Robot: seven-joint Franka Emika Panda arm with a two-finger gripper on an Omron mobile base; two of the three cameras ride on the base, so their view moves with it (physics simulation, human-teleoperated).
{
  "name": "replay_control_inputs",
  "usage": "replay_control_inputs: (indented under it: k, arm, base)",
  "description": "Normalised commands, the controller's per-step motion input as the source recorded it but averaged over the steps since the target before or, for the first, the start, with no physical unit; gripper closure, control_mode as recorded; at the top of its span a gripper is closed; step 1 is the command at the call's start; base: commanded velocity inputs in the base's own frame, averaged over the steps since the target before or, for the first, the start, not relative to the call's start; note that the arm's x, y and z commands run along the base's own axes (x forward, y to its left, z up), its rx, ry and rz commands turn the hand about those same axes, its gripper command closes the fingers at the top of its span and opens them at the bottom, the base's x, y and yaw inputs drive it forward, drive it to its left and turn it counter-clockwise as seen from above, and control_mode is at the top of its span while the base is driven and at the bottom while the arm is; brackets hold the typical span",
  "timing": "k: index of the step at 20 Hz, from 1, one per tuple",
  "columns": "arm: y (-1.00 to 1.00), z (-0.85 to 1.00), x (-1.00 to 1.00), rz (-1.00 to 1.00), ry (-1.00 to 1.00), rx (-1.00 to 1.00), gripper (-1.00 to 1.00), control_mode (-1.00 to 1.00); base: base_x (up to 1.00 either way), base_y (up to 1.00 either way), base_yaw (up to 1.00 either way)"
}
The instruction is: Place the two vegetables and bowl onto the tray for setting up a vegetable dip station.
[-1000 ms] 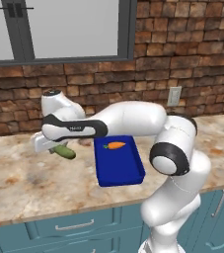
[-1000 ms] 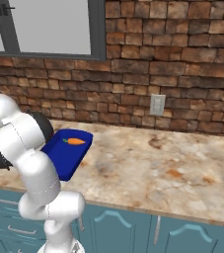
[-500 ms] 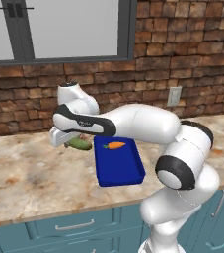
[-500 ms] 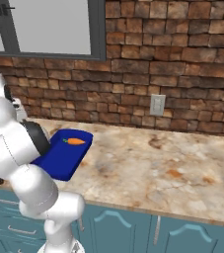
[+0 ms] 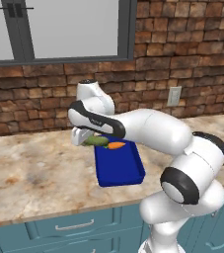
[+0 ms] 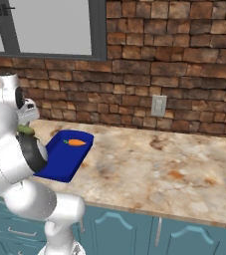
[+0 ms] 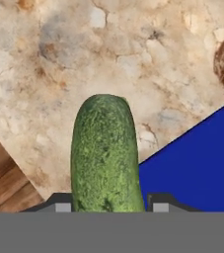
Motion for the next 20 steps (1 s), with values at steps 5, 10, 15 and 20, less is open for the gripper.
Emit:
replay_control_inputs:
  k: [5, 10, 15, 20]
  arm:
    - [-0.51, 0.00, 0.00, 0.18, 0.00, 0.00, 1.00, -1.00]
    - [-0.44, 0.00, 0.11, 0.17, 0.00, 0.00, 1.00, -1.00]
    - [-0.40, 0.00, 0.25, 0.17, 0.00, 0.00, 1.00, -1.00]
    - [-0.36, 0.00, 0.42, 0.18, 0.00, 0.00, 1.00, -1.00]
  base:
    - [0.00, 0.00, 0.00]
    - [0.00, 0.00, 0.00]
    - [0.00, 0.00, 0.00]
    - [0.00, 0.00, 0.00]
